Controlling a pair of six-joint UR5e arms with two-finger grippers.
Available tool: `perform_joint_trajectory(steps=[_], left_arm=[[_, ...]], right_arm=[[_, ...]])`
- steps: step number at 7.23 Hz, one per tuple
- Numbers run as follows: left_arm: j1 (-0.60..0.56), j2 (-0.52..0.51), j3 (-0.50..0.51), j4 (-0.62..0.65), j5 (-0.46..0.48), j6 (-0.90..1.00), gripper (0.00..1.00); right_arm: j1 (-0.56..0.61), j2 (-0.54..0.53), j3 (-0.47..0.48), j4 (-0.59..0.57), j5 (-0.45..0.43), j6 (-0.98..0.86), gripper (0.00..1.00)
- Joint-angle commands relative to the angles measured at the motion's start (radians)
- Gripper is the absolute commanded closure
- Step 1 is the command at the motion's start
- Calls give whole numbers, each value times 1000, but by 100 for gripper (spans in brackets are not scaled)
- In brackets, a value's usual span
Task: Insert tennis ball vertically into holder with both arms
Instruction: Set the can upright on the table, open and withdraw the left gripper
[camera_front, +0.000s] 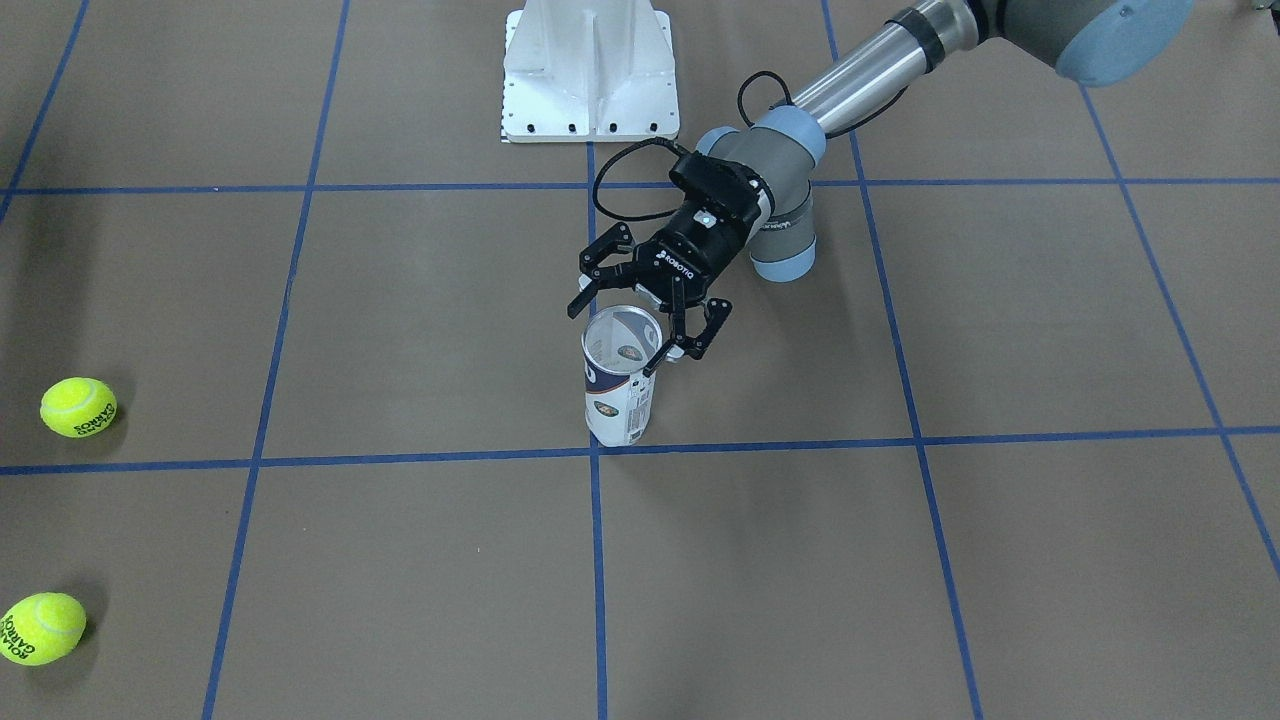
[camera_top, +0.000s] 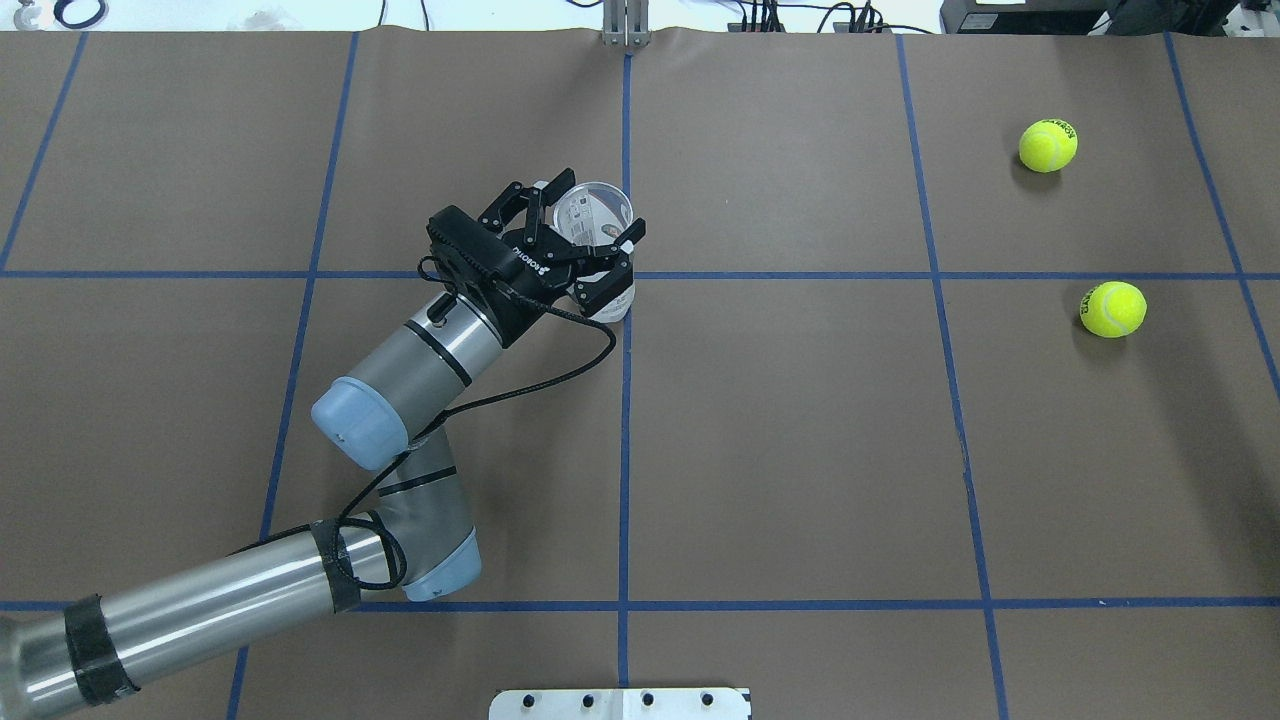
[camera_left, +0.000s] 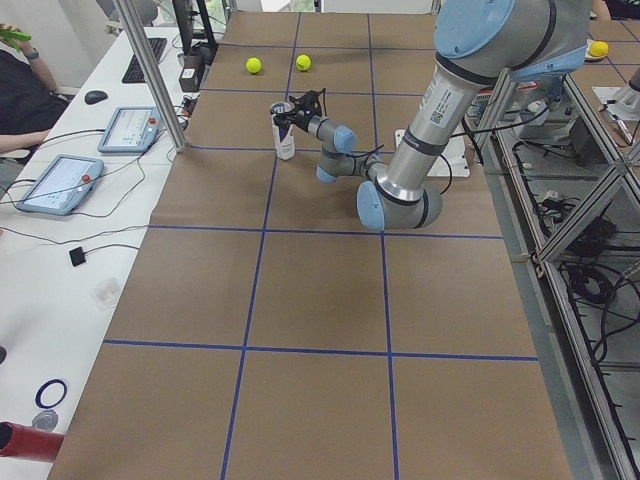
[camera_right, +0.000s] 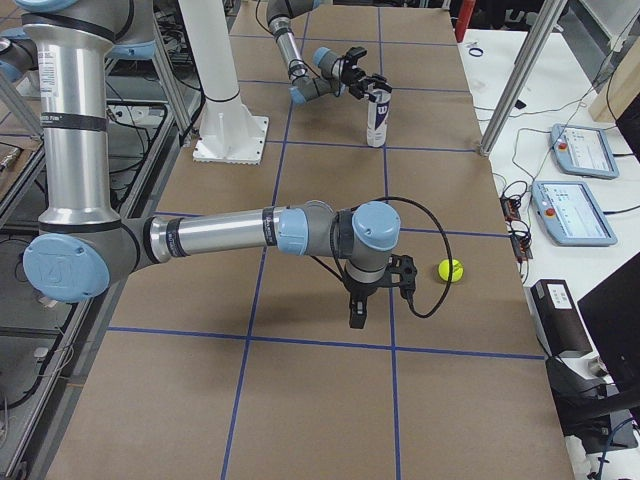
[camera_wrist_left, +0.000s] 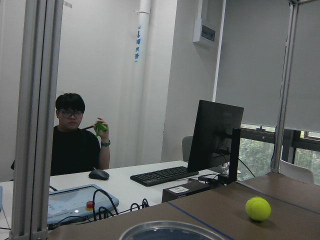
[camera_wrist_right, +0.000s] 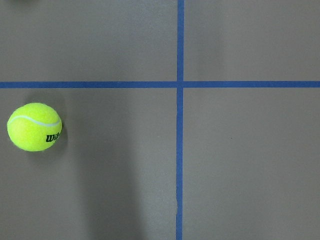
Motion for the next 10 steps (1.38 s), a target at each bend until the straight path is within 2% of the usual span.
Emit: perform_joint_trajectory(steps=[1,2,3,4,5,7,8,9,10], left_arm=[[-2,-4,-38,3,-1,0,0],[-21,-4,-95,26,-6,3,0],[-58,4,-186,157,-15,2,0],[-95,24,-304,354,-17,-4,0],[-98,124,-424,488,-17,-24,0],[-94,407,-663,634,-17,-218,0],[-88,456,-742,813,-44,-290,0],[-83,458,-767,1030,-122,-367,1],[-74,456,-747,1102,-119,-489,1]], right_arm=[[-1,0,-1,-1,-1,0,0],[1,0,1,-1,-1,0,0],[1,0,16,3,-1,0,0],[1,4,40,3,-6,0,0],[-1,22,47,24,-9,-6,0],[-1,33,42,32,-16,6,0],[-1,28,32,32,-10,52,0],[-1,31,29,32,-3,120,0],[-12,34,32,32,17,203,0]])
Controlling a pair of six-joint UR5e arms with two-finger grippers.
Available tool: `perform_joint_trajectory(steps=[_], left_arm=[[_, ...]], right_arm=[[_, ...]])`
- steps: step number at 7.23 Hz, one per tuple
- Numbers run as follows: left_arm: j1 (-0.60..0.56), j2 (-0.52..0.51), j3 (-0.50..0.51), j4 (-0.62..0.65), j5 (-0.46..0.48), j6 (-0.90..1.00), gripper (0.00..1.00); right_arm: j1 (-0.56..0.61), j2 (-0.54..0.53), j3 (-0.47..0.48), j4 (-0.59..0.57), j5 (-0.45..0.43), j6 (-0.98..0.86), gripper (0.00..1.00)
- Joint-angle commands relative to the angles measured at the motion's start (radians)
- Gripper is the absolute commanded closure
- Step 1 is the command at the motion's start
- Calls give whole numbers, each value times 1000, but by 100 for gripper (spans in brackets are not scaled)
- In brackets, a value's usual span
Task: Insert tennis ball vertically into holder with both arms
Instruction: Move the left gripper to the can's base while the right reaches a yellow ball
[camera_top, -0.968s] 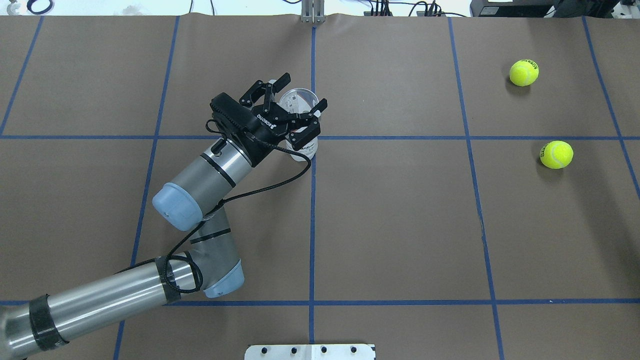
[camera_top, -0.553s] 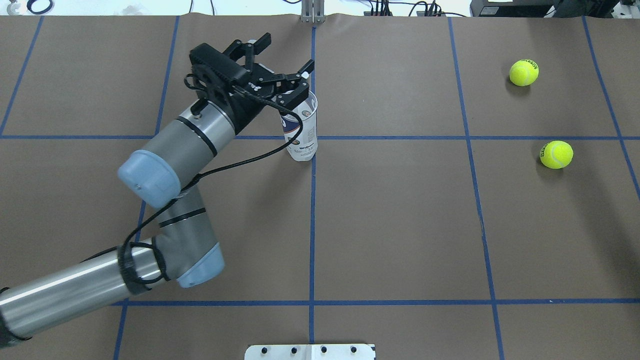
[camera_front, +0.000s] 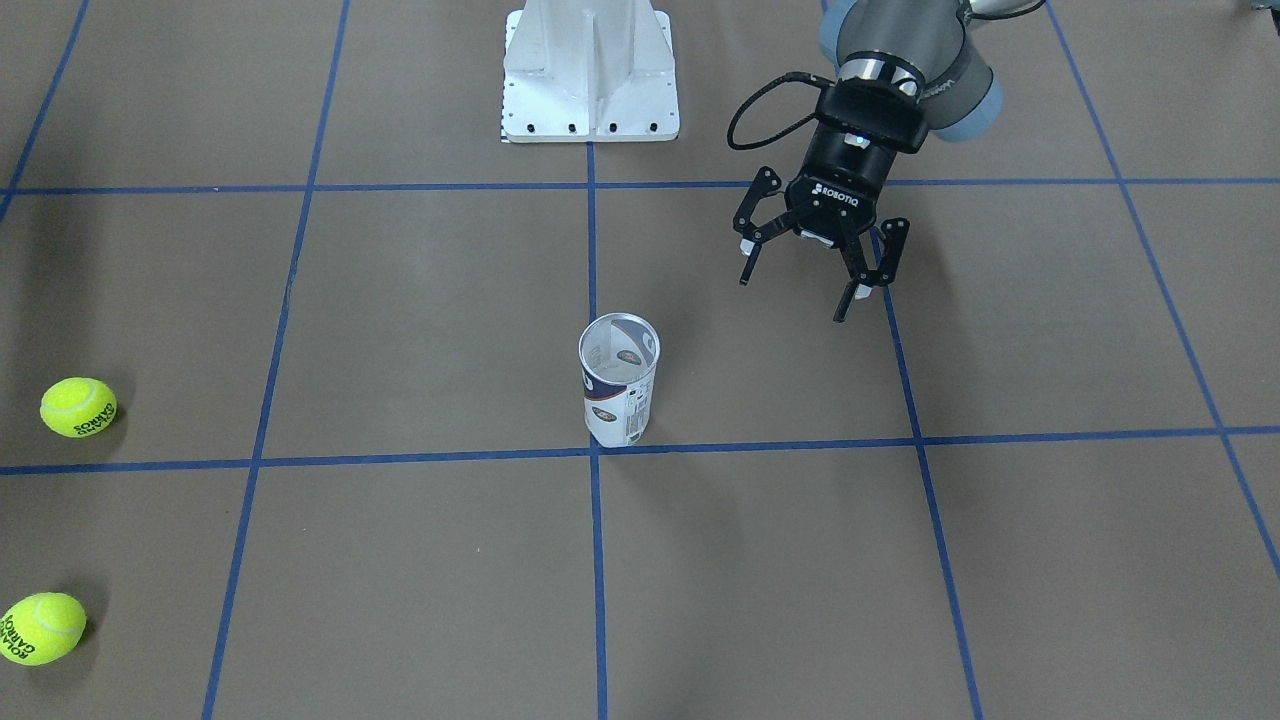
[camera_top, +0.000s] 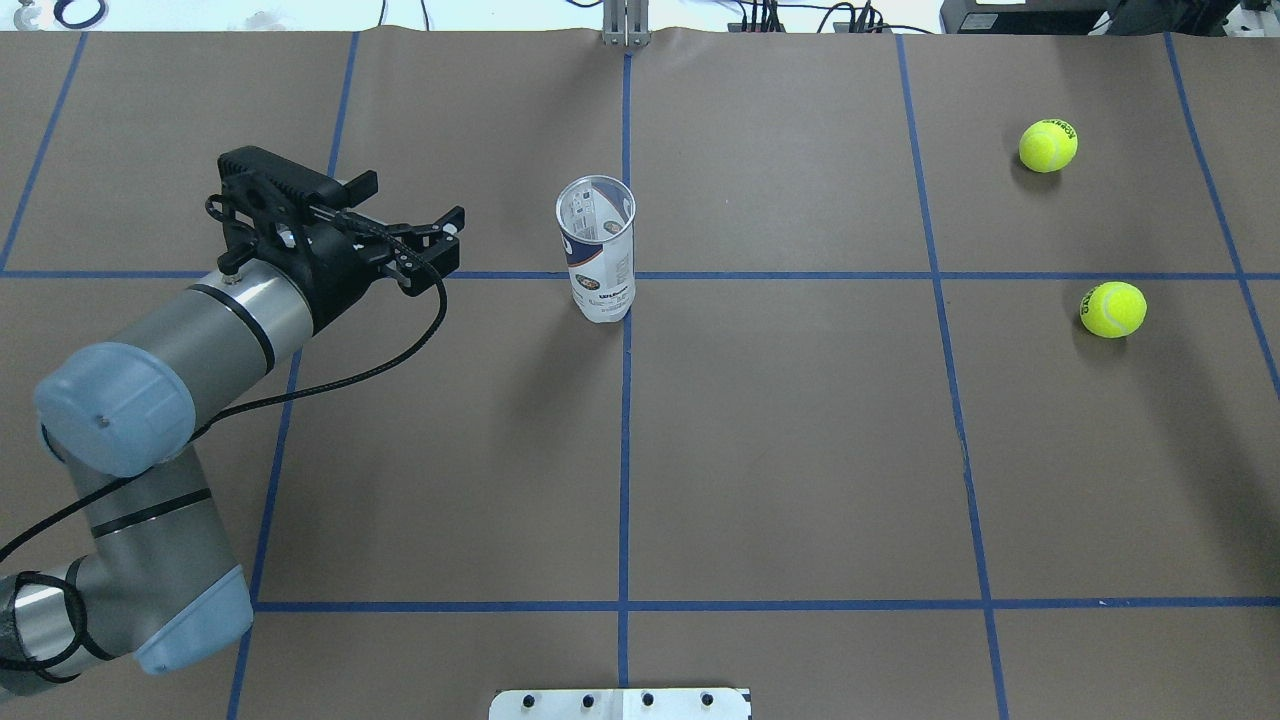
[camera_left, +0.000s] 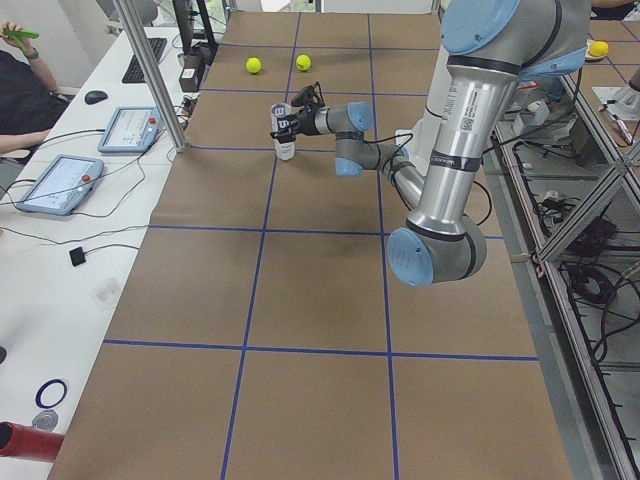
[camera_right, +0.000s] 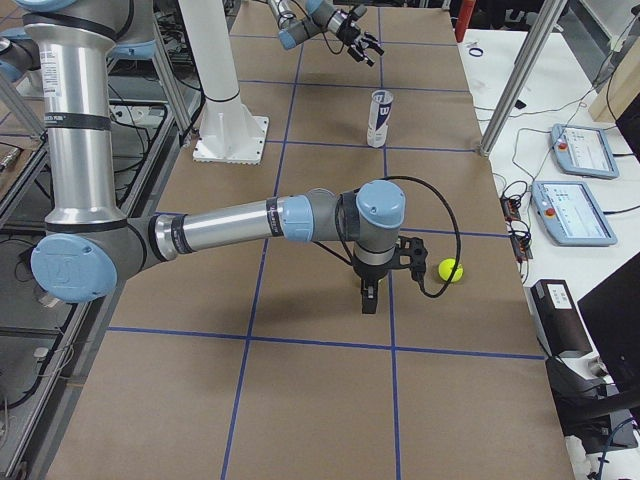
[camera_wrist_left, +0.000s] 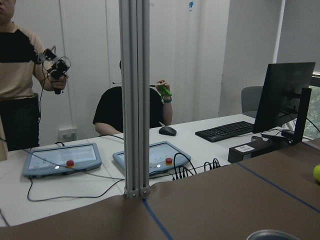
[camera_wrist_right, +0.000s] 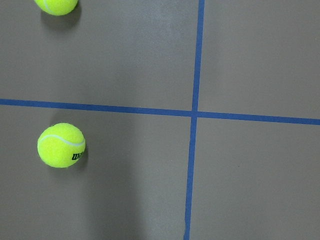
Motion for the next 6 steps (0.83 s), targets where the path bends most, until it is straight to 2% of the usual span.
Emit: perform_joint_trajectory(steps=[1,2,3,4,5,6], left_arm=[[64,8,4,149,10,-165,4],[142,-16,48,149,144,-174,4],[158,-58,100,147,182,-175,3],[160,-61,107,147,184,-175,3],[160,-61,108,147,184,-172,3],[160,-59,110,147,184,-170,3]], right_arm=[[-20,5,2,0,35,99,0],[-84,9,5,3,32,126,0],[-148,58,-5,20,26,196,0],[-207,84,-2,58,24,265,0],[-241,83,-33,159,24,283,0],[-276,86,-105,254,21,286,0]])
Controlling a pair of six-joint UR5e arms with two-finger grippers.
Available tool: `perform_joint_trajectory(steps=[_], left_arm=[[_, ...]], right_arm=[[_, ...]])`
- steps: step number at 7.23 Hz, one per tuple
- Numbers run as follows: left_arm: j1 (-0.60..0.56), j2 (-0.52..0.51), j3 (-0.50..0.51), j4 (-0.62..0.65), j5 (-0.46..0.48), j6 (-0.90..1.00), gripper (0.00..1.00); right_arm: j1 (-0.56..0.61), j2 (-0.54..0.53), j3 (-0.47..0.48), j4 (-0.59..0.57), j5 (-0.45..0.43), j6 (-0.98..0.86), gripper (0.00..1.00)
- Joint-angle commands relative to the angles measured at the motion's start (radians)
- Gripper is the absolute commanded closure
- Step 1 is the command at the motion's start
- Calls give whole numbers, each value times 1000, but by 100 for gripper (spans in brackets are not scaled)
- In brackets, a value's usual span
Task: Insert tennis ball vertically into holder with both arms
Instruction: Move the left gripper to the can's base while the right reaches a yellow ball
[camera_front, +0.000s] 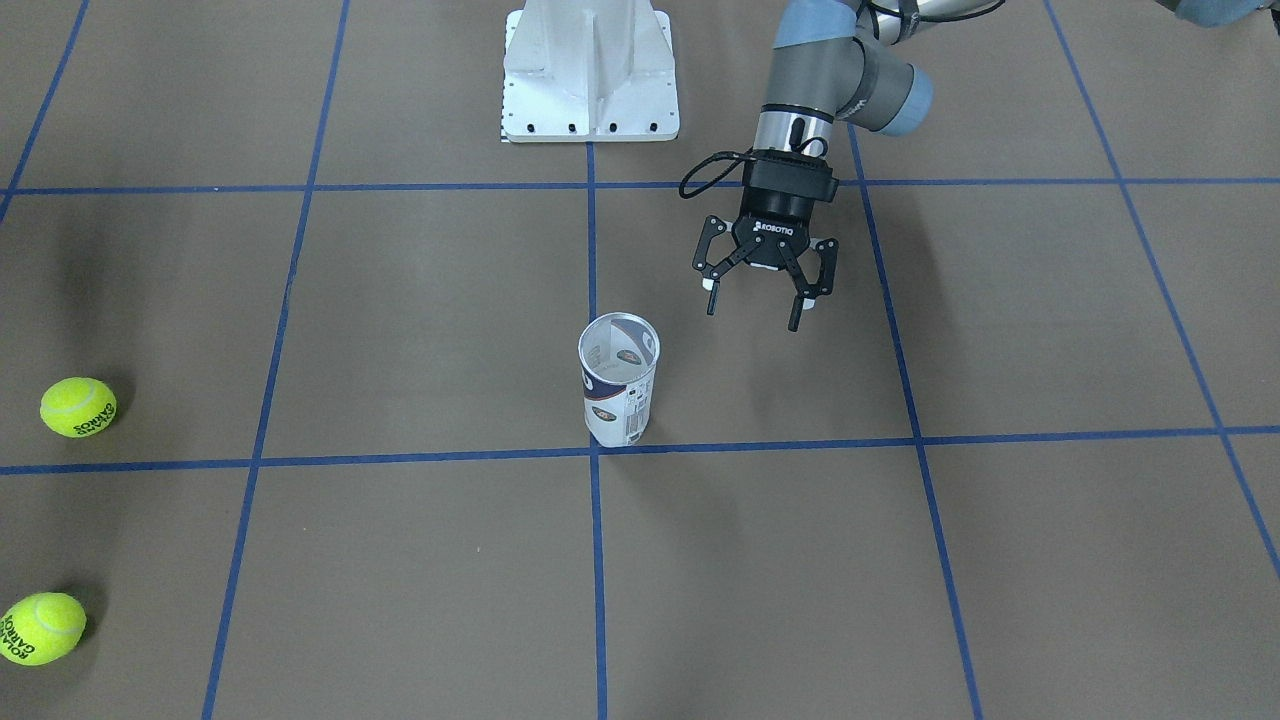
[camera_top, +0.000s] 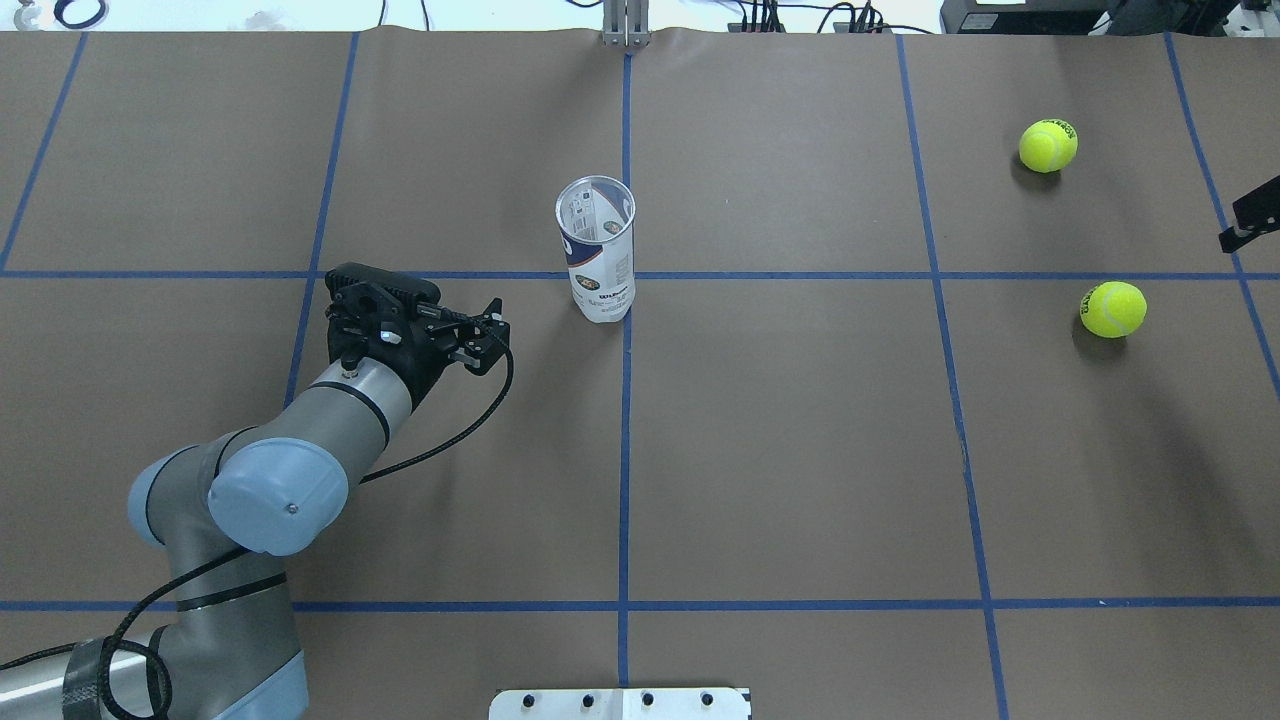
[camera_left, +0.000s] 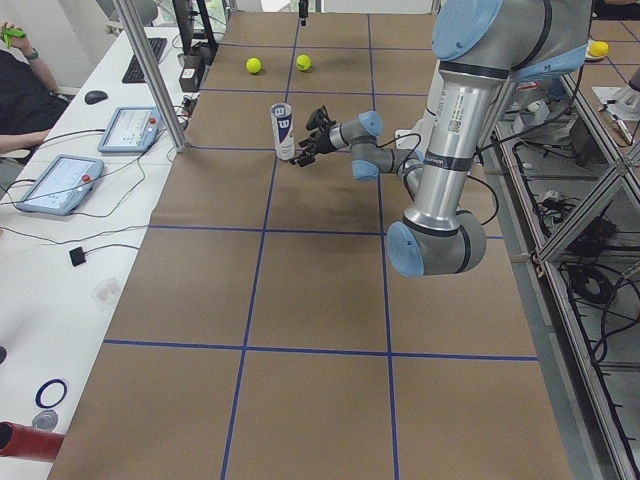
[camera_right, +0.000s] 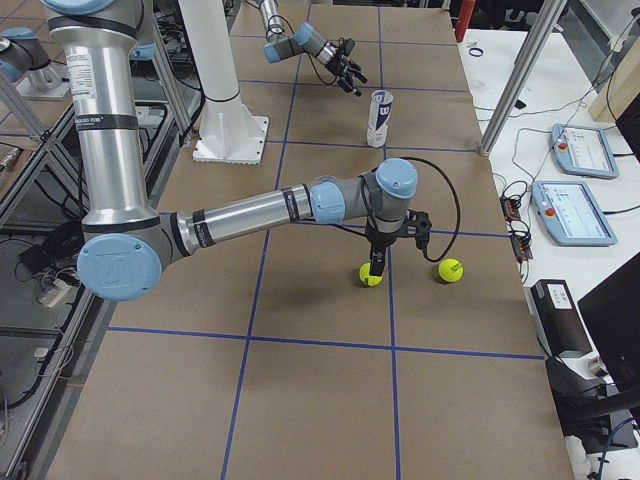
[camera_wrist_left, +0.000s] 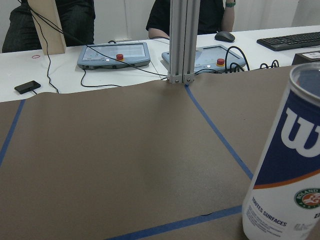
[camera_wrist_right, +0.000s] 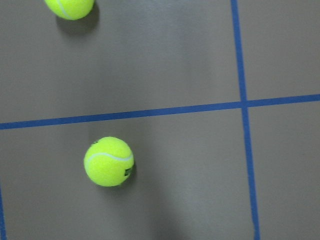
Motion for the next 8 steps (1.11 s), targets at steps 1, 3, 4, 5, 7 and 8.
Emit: perform_joint_trajectory(steps=[1,3,4,5,7,8], left_arm=[[2,-2,5,0,3,6,3],[2,7,5,0,3,13,3],[0,7,6,0,5,14,2],[0,8,5,0,3,29,2],[0,8,5,0,5,36,2],[2,5,5,0,5,36,2]], right_arm=[[-84,28,-142,186,-9,19,0],[-156,54,-175,207,-33,19,0],[-194,68,-181,207,-65,17,0],[-213,79,-207,207,-90,14,0],[-230,96,-253,208,-119,5,0],[-231,99,-275,208,-121,-16,0]])
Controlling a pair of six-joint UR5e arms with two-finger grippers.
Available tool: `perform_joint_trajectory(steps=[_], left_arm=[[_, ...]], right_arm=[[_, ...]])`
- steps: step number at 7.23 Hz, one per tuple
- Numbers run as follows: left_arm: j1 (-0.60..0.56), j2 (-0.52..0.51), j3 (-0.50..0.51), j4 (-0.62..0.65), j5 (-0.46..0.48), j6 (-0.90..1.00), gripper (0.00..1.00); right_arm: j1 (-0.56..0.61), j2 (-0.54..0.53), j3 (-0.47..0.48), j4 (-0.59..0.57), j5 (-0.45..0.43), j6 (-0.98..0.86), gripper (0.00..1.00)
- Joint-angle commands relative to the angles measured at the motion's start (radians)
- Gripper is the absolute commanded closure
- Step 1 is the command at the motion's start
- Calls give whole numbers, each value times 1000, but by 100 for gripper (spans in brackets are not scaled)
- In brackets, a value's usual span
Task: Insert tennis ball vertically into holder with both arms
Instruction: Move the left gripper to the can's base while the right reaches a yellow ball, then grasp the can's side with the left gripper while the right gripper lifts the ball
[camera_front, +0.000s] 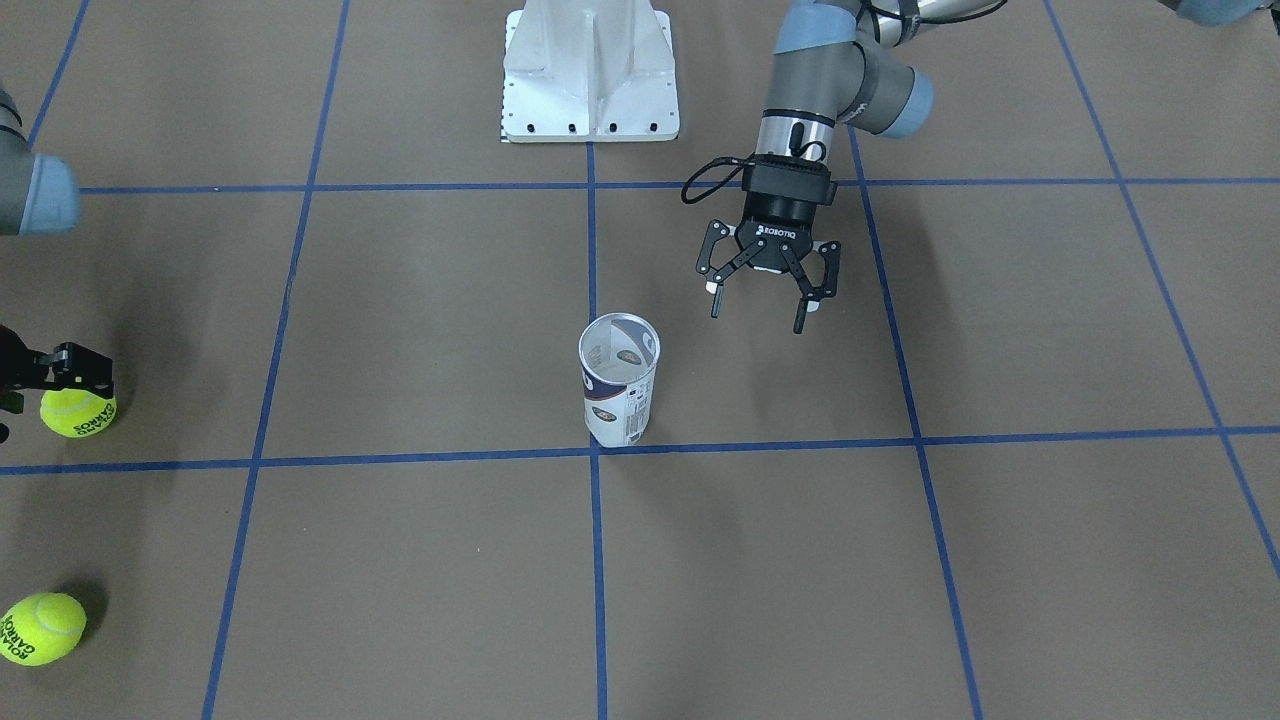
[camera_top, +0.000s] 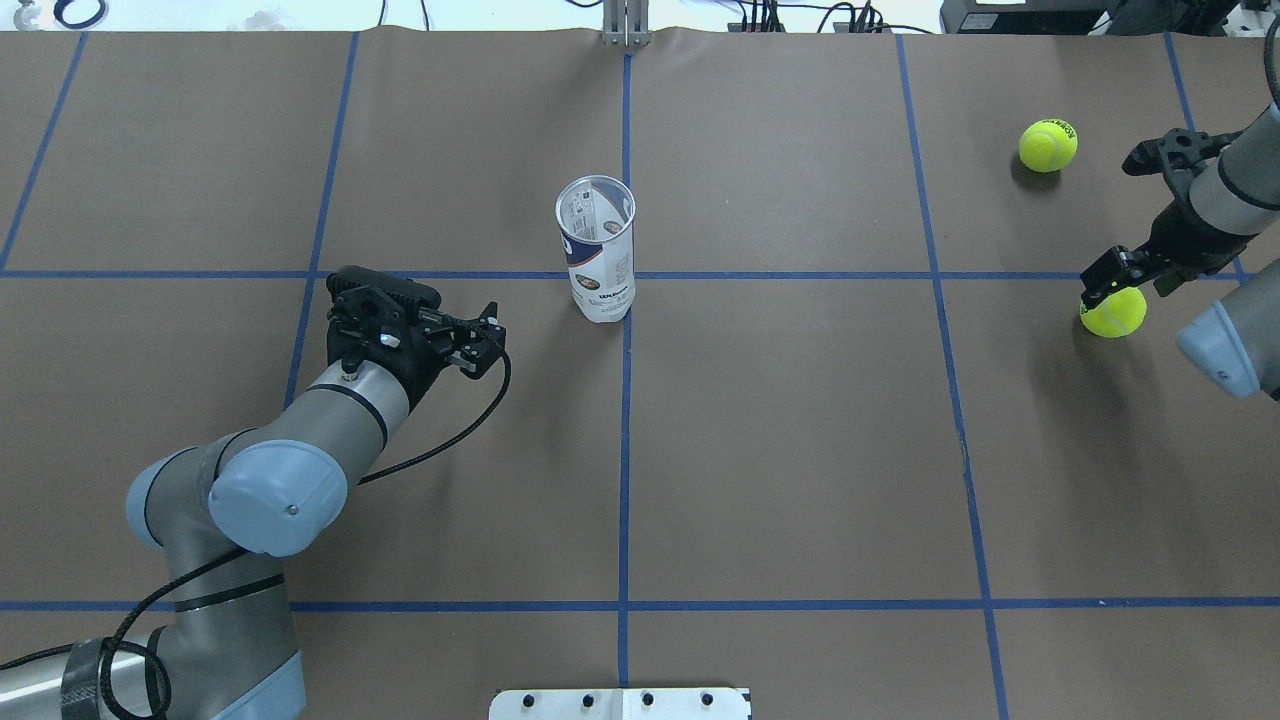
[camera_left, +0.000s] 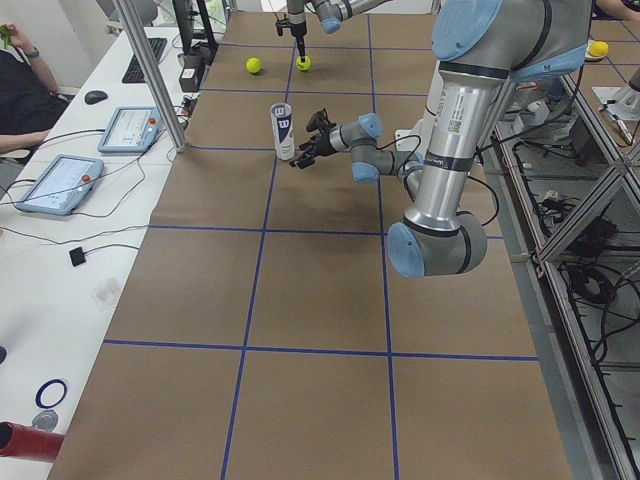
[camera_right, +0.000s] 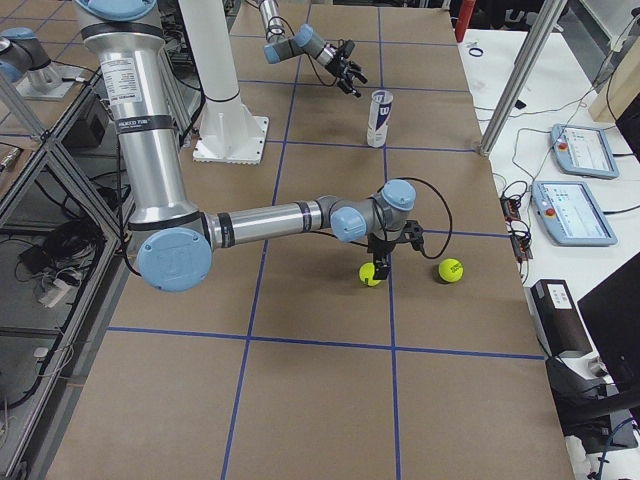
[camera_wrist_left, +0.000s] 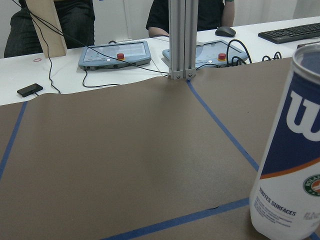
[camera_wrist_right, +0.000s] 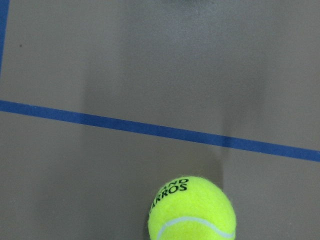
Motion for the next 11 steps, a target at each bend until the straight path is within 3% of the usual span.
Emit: perform_joint_trajectory(steps=[1,3,5,6,7,9,11], left_arm=[[1,-1,0,-2,0,1,2],[1,-1,0,-2,0,1,2],[1,-4,-2,-2,0,1,2],[1,-4,-2,-2,0,1,2],[1,-5,-2,-2,0,1,2],[7,-1,1,-2,2,1,3],[91,-20,20,-2,102,1,3]], right_arm=[[-9,10,-48,-1,-11,-29,0],[-21,51,-94,-2,-14,-38,2],[-19,64,-96,-4,1,-46,53],[-16,53,-82,-2,7,-46,72],[-1,54,-64,-6,30,-46,99],[121,64,-48,-3,206,-37,100],[178,138,-38,-12,309,55,100]])
